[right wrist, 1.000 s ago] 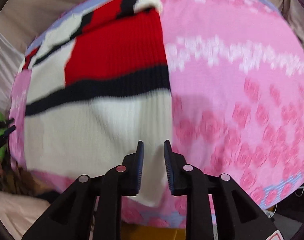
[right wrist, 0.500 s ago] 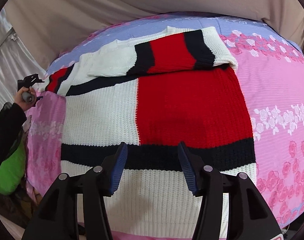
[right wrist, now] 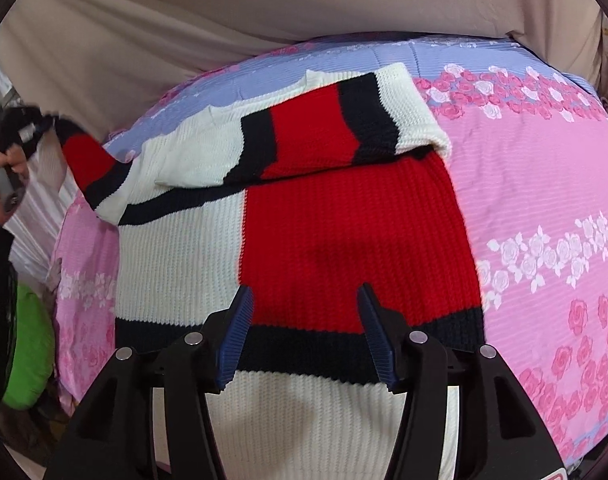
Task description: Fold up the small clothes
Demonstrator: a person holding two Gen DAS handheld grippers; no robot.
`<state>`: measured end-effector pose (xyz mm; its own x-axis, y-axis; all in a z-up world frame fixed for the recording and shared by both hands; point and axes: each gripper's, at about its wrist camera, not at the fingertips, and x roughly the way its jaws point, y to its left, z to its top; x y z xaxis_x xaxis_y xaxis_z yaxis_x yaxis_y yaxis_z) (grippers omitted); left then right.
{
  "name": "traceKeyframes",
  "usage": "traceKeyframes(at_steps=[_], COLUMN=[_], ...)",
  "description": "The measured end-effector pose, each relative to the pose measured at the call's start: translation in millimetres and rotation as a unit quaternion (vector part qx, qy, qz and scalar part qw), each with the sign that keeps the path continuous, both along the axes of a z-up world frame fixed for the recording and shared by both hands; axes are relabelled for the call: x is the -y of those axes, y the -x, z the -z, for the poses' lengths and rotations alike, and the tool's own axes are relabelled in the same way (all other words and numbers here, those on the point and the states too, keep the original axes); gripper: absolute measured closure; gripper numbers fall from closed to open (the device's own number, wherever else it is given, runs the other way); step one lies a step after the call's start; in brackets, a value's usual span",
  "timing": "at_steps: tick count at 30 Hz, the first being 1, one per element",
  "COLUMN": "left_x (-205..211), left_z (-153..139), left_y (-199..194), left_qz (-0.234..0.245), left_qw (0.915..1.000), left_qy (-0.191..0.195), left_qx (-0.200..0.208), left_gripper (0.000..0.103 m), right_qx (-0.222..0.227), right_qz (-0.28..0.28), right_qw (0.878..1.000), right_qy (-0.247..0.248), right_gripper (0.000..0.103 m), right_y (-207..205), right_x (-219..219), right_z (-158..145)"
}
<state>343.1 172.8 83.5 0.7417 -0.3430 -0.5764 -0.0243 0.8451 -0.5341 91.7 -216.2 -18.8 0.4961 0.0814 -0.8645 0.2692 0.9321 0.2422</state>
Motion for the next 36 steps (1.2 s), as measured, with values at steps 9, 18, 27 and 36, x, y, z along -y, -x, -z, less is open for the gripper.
traceKeyframes(at_steps=[9, 18, 27, 36], left_x=[244, 108, 27, 35], left_z=[129, 153, 207, 212], left_y=[91, 96, 70, 72], left_qz=[0.175, 0.001, -0.107, -0.084], left_qw=[0.9704, 0.9832, 0.9563, 0.9616], left_qy=[-0.068, -0.025, 0.040, 0.004], left_qx=[-0.152, -0.181, -0.269, -0.261], left_gripper=[0.059, 0.033, 0.043, 0.043], right_qx=[0.015, 0.038, 0.016, -0.010], right_qz=[0.023, 0.012, -0.123, -0.067], right_qw=[1.000, 0.999, 0.984, 0.993], right_qy=[-0.001, -0.013, 0.125, 0.092], right_gripper=[0.045, 0.040, 0.039, 0.084], right_y=[-4, -47, -165, -206], right_x=[67, 72, -22, 6], right_z=[5, 0, 33, 58])
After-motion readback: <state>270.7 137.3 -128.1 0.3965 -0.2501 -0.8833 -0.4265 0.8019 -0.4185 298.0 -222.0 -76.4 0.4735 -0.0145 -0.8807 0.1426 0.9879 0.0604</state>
